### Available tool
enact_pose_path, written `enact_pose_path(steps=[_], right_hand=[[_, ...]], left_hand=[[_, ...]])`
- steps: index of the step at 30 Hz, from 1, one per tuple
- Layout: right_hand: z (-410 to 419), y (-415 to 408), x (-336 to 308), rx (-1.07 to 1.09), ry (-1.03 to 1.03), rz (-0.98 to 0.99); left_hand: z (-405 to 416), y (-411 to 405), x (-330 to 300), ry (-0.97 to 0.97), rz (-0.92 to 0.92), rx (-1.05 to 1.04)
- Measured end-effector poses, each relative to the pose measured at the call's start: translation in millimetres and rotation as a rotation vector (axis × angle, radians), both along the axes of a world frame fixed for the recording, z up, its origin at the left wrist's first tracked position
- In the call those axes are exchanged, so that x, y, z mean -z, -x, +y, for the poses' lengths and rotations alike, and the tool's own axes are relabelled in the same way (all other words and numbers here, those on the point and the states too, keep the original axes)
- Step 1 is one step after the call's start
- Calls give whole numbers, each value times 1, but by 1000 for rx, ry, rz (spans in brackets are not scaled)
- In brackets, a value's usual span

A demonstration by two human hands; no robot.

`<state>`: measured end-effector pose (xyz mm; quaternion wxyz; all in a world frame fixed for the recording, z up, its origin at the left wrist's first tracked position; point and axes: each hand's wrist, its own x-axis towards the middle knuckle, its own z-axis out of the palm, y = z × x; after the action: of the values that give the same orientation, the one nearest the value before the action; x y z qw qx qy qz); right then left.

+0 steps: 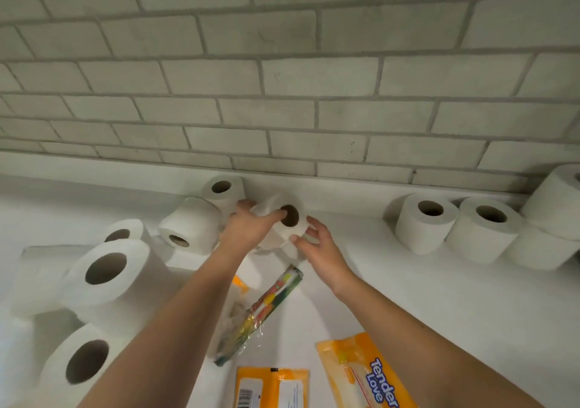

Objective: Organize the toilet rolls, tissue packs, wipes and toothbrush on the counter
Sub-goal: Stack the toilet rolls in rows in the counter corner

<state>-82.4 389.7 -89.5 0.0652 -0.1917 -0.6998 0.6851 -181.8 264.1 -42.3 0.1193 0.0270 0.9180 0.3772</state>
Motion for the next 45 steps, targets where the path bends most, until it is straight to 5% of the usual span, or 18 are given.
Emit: enact_pose_path(steps=[6, 14, 25, 32, 45], right_hand=[[23, -19, -1, 161, 34, 171], [74, -65, -5, 360, -245, 190], [176, -124, -44, 581, -396, 224], [233, -142, -44, 713, -340, 251], [273, -146, -23, 721, -409, 269]], left_hand=[[39, -22, 0, -453, -350, 20], [99, -59, -2, -530, -543, 216], [209, -116, -32, -391, -258, 538], [273, -130, -25, -596, -194, 570], [325, -137, -9, -669, -207, 646]])
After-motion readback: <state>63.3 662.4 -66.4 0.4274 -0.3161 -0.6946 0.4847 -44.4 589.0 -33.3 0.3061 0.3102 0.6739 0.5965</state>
